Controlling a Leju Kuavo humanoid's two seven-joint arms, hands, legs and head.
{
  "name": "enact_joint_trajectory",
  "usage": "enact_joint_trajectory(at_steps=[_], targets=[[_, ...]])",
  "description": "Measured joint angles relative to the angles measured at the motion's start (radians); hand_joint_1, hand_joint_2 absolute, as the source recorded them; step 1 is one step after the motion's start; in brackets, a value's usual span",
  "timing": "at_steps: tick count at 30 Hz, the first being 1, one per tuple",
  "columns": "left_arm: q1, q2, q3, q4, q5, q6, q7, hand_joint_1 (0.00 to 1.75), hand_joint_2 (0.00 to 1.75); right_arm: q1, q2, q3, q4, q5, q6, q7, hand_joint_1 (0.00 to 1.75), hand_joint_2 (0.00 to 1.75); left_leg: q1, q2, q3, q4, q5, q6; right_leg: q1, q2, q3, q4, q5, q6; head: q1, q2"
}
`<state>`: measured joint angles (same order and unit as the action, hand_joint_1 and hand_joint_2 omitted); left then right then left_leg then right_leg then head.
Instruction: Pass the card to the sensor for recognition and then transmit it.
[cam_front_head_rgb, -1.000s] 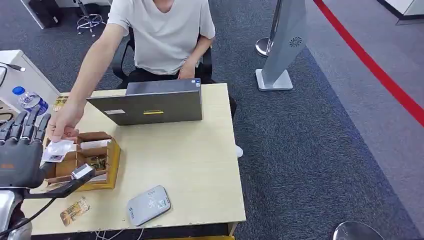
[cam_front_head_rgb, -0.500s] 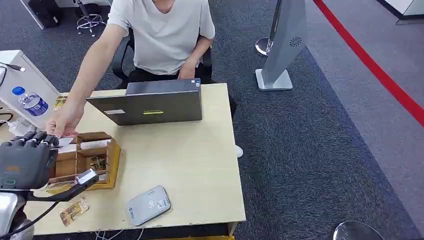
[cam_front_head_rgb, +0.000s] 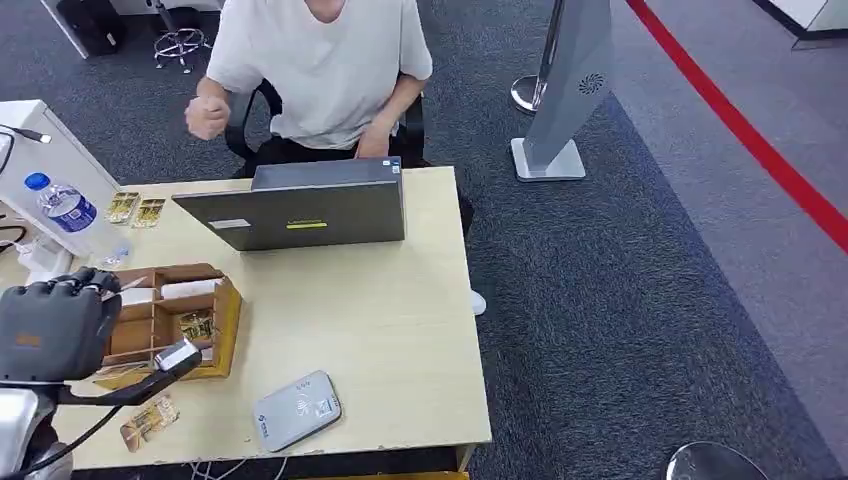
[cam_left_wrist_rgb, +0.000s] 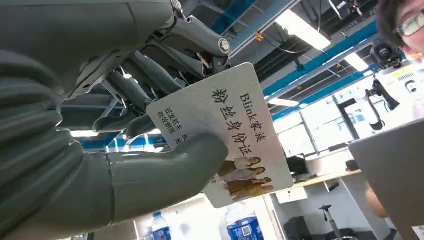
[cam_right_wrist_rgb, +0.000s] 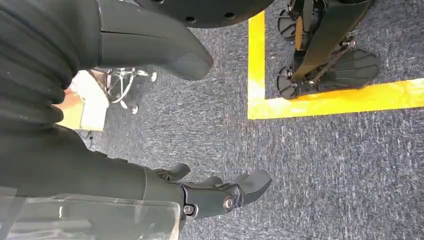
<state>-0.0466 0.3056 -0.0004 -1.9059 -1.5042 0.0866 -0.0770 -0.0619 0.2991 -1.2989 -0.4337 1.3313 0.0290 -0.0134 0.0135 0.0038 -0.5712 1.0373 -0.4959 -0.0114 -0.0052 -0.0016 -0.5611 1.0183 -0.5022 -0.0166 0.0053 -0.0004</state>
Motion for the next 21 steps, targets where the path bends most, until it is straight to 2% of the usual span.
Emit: enact_joint_trajectory(at_steps=[6,8,10,12,14,16,18,21], targets=[[0.017,-0.001,-0.012,-0.018,0.000,0.000,0.002,1.75,1.75,0.000,0.000,0.000,0.000,0.000,0.000,0.000,0.00,1.75,0.000,0.000,0.000,0.000,0.000,0.000,0.000,0.000,0.000,0.000,0.000,0.000,0.000,0.000],[0.029,-0.004,-0.028,-0.030,0.000,-0.001,-0.007,1.75,1.75,0.000,0.000,-0.001,-0.002,0.000,0.000,0.002,0.00,1.75,0.000,0.000,0.000,0.000,0.000,0.000,0.000,0.000,0.000,0.000,0.000,0.000,0.000,0.000],[0.043,-0.006,-0.054,-0.045,0.000,-0.012,0.010,1.75,1.75,0.000,0.000,-0.001,-0.005,0.000,0.000,0.003,0.00,1.75,0.000,0.000,0.000,0.000,0.000,0.000,0.000,0.000,0.000,0.000,0.000,0.000,0.000,0.000],[0.057,0.000,-0.102,-0.060,0.000,-0.020,0.035,1.75,1.75,0.000,0.001,-0.003,-0.009,0.000,0.002,0.008,0.00,1.75,0.000,0.000,0.000,0.000,0.000,0.000,0.000,0.000,0.000,0.000,0.000,0.000,0.000,0.000],[0.069,0.012,-0.187,-0.071,0.000,-0.023,0.082,1.75,1.75,-0.001,0.011,-0.003,-0.017,-0.007,0.013,-0.003,0.00,1.75,0.000,0.000,0.000,0.000,0.000,0.000,0.000,0.000,0.000,0.000,0.000,0.000,0.000,0.000],[0.071,0.023,-0.261,-0.071,0.000,-0.024,0.109,1.75,1.75,-0.006,0.027,0.000,-0.015,-0.049,-0.034,-0.010,0.00,1.75,0.000,0.000,0.000,0.000,0.000,0.000,0.000,0.000,0.000,0.000,0.000,0.000,0.000,0.000],[0.079,0.024,-0.326,-0.071,0.000,-0.024,0.102,1.75,1.75,-0.011,0.042,0.021,0.013,-0.102,-0.113,-0.005,0.00,1.75,0.000,0.000,0.000,0.000,0.000,0.000,0.000,0.000,0.000,0.000,0.000,0.000,0.000,0.000],[0.088,0.024,-0.375,-0.071,0.000,-0.029,0.083,1.75,1.75,-0.008,0.056,0.060,0.020,-0.164,-0.110,0.015,0.00,1.75,0.000,0.000,0.000,0.000,0.000,0.000,0.000,0.000,0.000,0.000,0.000,0.000,0.000,0.000]])
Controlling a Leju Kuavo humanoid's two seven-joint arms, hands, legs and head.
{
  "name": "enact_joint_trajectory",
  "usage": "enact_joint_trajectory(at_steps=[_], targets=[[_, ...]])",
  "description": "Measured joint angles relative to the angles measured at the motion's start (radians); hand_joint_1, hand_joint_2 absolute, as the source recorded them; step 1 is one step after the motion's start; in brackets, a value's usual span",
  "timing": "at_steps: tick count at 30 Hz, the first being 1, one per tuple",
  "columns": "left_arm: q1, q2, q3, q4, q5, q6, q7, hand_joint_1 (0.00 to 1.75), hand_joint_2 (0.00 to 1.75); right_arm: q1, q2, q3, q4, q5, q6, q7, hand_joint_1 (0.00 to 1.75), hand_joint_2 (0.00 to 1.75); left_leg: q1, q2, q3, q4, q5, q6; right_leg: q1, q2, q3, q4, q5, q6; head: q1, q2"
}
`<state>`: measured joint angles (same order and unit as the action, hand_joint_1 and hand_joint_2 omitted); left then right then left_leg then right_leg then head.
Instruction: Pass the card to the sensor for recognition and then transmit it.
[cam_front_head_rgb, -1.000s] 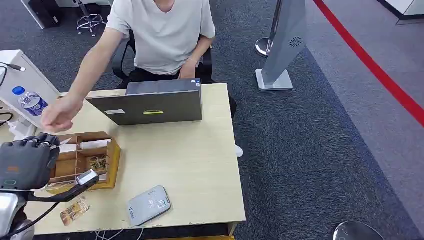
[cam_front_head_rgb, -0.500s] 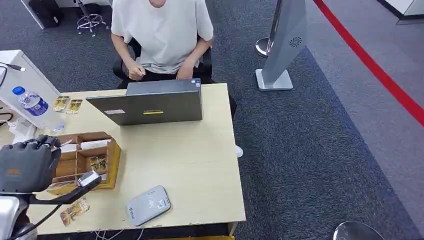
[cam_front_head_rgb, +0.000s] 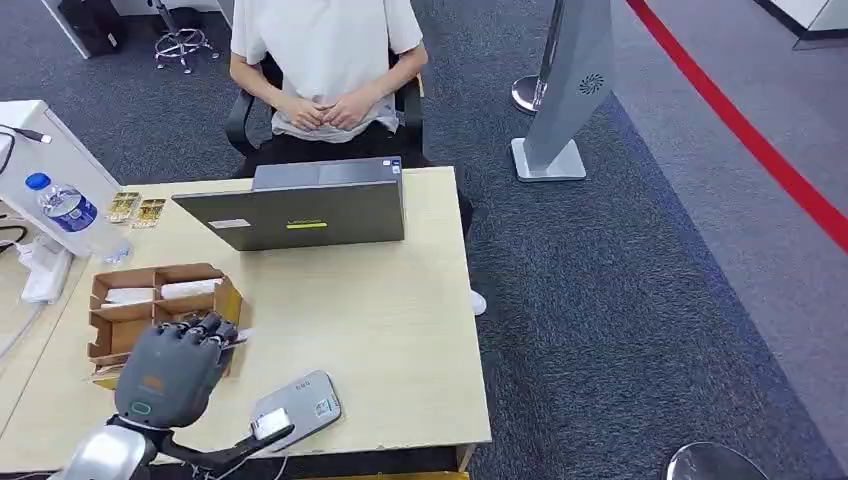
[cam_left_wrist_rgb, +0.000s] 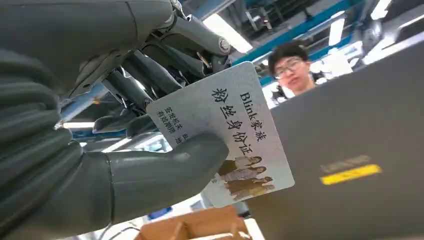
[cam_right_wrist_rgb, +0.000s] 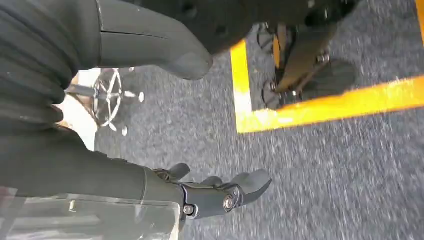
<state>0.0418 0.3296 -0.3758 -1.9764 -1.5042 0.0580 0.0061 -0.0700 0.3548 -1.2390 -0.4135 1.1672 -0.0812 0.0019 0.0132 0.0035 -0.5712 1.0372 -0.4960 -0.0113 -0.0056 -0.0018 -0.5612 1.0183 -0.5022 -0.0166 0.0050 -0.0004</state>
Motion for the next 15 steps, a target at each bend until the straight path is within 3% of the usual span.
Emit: enact_joint_trajectory(at_steps=[4,15], targets=[[0.013,0.000,-0.022,0.000,0.000,-0.002,-0.004,1.75,1.75,0.017,0.001,0.065,-0.013,-0.055,0.031,0.016,0.00,1.75,0.000,0.000,0.000,0.000,0.000,0.000,0.000,0.000,0.000,0.000,0.000,0.000,0.000,0.000],[0.032,0.000,-0.038,0.000,0.000,-0.012,-0.013,1.75,1.75,0.038,0.002,0.143,-0.043,-0.112,0.048,0.043,0.00,1.75,0.000,0.000,0.000,0.000,0.000,0.000,0.000,0.000,0.000,0.000,0.000,0.000,0.000,0.000]])
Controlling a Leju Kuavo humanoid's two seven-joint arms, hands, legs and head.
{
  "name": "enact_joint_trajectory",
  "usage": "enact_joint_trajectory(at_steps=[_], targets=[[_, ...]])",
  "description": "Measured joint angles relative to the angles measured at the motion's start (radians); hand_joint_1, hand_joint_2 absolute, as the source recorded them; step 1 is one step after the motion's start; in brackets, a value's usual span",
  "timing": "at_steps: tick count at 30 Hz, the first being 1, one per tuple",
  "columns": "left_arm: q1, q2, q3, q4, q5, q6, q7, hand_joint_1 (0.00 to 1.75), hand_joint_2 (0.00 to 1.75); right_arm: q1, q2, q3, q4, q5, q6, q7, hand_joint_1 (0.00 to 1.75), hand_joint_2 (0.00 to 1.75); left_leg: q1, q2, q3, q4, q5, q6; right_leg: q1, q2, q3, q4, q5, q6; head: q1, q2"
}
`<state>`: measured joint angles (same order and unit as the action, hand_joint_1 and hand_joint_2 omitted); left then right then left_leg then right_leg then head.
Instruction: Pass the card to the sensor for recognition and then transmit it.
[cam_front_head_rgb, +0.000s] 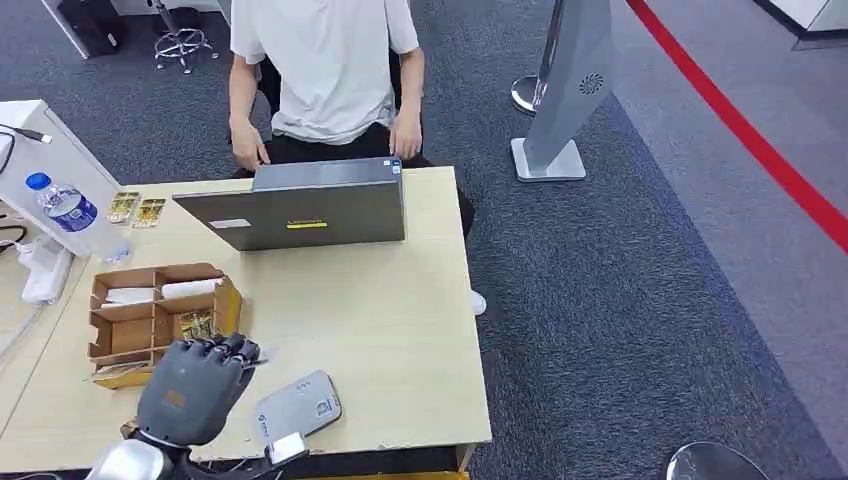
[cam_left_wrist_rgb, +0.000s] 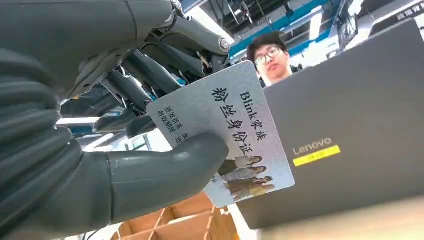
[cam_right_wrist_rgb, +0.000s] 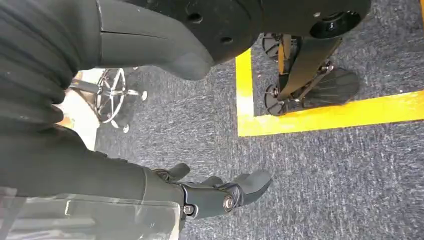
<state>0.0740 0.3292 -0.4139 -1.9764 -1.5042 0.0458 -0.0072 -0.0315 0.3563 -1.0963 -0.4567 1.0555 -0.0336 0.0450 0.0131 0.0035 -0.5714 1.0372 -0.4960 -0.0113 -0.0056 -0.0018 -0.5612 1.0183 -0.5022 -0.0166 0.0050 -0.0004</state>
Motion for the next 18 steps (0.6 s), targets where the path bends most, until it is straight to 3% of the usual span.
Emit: enact_joint_trajectory(at_steps=[3,10,13,18], targets=[[0.010,-0.001,0.000,0.000,0.000,-0.020,0.009,1.75,1.75,0.020,0.000,0.061,-0.032,-0.115,0.007,0.052,0.00,1.75,0.000,0.000,0.000,0.000,0.000,0.000,0.000,0.000,0.000,0.000,0.000,0.000,0.000,0.000],[0.029,-0.005,0.000,0.000,0.000,-0.074,0.044,1.75,1.75,0.111,-0.001,0.306,-0.170,-0.342,0.016,0.178,0.00,1.75,0.000,0.000,0.000,0.000,0.000,0.000,0.000,0.000,0.000,0.000,0.000,0.000,0.000,0.000],[0.035,-0.006,0.000,0.001,0.000,-0.075,0.045,1.75,1.75,0.147,-0.001,0.392,-0.223,-0.366,0.017,0.196,0.00,1.75,0.000,0.000,0.000,0.000,0.000,0.000,0.000,0.000,0.000,0.000,0.000,0.000,0.000,0.000],[0.036,-0.008,0.000,0.001,0.000,-0.076,0.047,1.75,1.75,0.171,-0.001,0.457,-0.267,-0.372,0.018,0.201,0.00,1.75,0.000,0.000,0.000,0.000,0.000,0.000,0.000,0.000,0.000,0.000,0.000,0.000,0.000,0.000]])
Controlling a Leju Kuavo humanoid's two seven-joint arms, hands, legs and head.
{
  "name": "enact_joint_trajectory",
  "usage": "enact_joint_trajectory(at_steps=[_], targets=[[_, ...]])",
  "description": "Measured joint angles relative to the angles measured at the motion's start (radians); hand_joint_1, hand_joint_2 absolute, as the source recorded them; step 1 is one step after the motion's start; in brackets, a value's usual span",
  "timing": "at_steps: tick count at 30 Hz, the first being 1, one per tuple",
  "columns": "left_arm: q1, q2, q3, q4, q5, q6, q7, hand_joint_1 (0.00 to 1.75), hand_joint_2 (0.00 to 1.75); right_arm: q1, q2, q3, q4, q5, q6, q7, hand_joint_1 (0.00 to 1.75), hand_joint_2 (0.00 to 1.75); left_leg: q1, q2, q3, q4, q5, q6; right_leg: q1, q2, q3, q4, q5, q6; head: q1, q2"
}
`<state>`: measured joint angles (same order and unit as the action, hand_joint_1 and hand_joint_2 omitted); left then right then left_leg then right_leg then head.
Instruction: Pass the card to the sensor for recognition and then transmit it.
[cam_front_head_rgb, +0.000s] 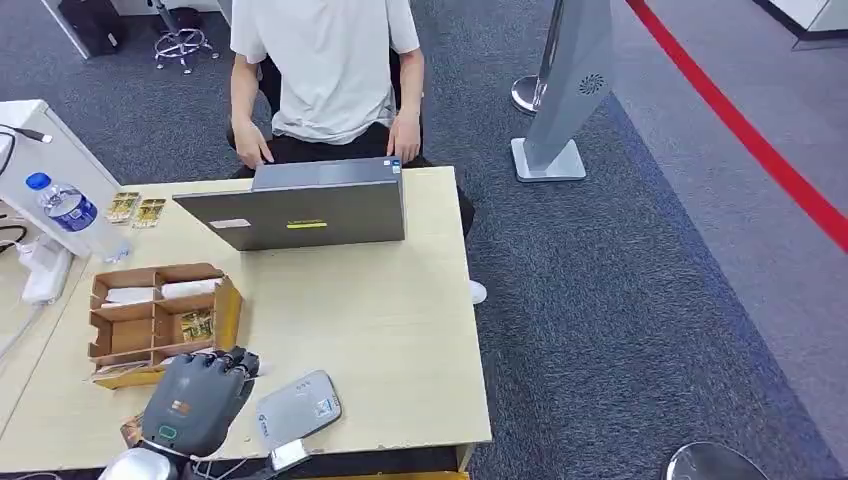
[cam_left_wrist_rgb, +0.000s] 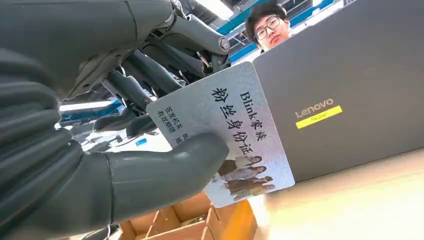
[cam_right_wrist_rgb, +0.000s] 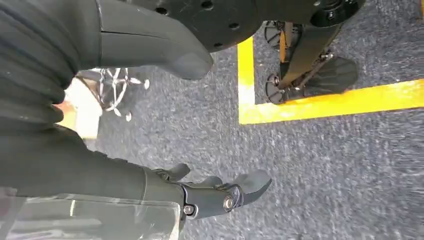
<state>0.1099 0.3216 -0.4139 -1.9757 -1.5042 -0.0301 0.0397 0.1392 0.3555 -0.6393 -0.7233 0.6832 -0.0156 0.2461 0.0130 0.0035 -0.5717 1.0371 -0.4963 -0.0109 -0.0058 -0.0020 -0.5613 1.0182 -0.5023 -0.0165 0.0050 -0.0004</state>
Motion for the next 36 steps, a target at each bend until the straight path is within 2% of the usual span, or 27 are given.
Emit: enact_joint_trajectory(at_steps=[5,17,23,36], targets=[[0.010,-0.002,0.000,0.007,0.000,-0.035,0.014,1.75,1.75,0.026,0.001,0.046,-0.044,-0.018,0.006,0.020,0.00,1.75,0.000,0.000,0.000,0.000,0.000,0.000,0.000,0.000,0.000,0.000,0.000,0.000,0.000,0.000],[0.050,-0.027,-0.009,0.065,0.000,-0.071,0.012,1.75,1.75,0.037,0.002,0.053,-0.075,0.025,0.027,0.009,0.00,1.75,0.000,0.000,0.000,0.000,0.000,0.000,0.000,0.000,0.000,0.000,0.000,0.000,0.000,0.000],[0.077,-0.033,-0.051,0.117,0.000,-0.069,0.024,1.75,1.75,0.037,0.002,0.052,-0.075,0.037,0.034,0.005,0.00,1.75,0.000,0.000,0.000,0.000,0.000,0.000,0.000,0.000,0.000,0.000,0.000,0.000,0.000,0.000],[0.079,-0.039,-0.067,0.142,0.000,-0.062,0.027,1.75,1.75,0.037,0.002,0.052,-0.075,0.039,0.035,0.003,0.00,1.75,0.000,0.000,0.000,0.000,0.000,0.000,0.000,0.000,0.001,0.000,0.000,0.000,0.000,0.000]])
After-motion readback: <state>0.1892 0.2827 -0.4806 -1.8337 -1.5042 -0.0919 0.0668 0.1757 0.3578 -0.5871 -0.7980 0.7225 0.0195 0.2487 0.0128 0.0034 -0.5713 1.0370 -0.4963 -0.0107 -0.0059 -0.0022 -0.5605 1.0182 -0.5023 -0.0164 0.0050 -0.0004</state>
